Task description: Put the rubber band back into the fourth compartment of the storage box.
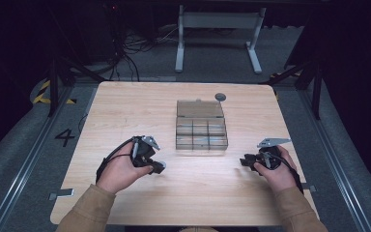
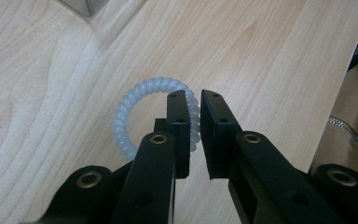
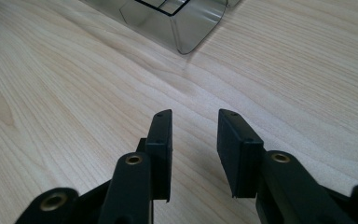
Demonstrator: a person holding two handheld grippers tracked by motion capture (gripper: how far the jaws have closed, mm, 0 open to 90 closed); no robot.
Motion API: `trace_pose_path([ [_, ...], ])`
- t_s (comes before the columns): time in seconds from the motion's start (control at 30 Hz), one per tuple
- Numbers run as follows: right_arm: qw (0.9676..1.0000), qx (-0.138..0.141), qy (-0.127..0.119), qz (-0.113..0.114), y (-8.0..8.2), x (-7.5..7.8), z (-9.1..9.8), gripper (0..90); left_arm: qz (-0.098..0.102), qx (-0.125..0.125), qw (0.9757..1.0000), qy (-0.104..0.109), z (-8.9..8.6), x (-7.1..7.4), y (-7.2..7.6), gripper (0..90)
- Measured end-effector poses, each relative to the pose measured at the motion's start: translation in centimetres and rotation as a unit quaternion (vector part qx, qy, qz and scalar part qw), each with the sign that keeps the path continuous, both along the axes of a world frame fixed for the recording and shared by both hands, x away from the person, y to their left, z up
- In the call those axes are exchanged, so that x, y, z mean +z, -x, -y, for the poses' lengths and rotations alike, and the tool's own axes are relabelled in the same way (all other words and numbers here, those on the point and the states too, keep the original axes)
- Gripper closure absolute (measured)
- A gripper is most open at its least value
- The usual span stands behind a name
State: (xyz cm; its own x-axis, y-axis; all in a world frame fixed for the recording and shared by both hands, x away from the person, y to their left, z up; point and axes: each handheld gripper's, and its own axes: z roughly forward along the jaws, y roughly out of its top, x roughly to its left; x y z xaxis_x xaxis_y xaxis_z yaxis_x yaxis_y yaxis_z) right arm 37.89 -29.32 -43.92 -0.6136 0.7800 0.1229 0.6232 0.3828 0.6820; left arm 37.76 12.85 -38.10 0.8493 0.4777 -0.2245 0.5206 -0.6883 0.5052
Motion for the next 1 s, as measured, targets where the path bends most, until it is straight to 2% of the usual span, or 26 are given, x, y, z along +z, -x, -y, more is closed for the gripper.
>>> trace_pose_path([
  [0.23, 0.9999, 0.002, -0.011, -0.004, 0.0, -0.3, -0.1, 67.0, -0.003, 0.002, 0.9999, 0.012, 0.1, 0.9, -0.6, 82.6],
  [0.37, 0.9998, 0.017, -0.006, -0.003, 0.0, -0.4, -0.8, 66.9, 0.001, 0.006, 0.9998, 0.018, 0.3, 1.6, -1.3, 82.7],
  [0.47, 0.9994, 0.032, -0.013, -0.006, 0.1, -0.4, -0.9, 66.9, 0.001, 0.010, 0.9998, 0.019, 0.4, 2.0, -1.9, 82.6],
  [0.57, 0.9989, 0.040, 0.021, -0.006, 0.1, -0.9, -0.8, 66.9, 0.000, 0.018, 0.9997, 0.014, 0.8, 2.6, -2.3, 82.6],
  [0.67, 0.9981, 0.051, 0.035, 0.000, 0.6, -1.0, -1.3, 66.7, -0.003, 0.021, 0.9997, 0.009, 1.1, 3.1, -2.8, 82.6],
  [0.8, 0.9972, 0.069, 0.028, 0.004, 1.0, -1.1, -1.9, 66.2, 0.005, 0.036, 0.9993, 0.006, 1.2, 3.5, -3.4, 82.6],
  [1.0, 0.9975, 0.066, 0.026, 0.004, 1.0, -1.5, -1.8, 65.9, 0.005, 0.042, 0.9989, 0.019, 1.5, 4.2, -4.2, 82.6],
])
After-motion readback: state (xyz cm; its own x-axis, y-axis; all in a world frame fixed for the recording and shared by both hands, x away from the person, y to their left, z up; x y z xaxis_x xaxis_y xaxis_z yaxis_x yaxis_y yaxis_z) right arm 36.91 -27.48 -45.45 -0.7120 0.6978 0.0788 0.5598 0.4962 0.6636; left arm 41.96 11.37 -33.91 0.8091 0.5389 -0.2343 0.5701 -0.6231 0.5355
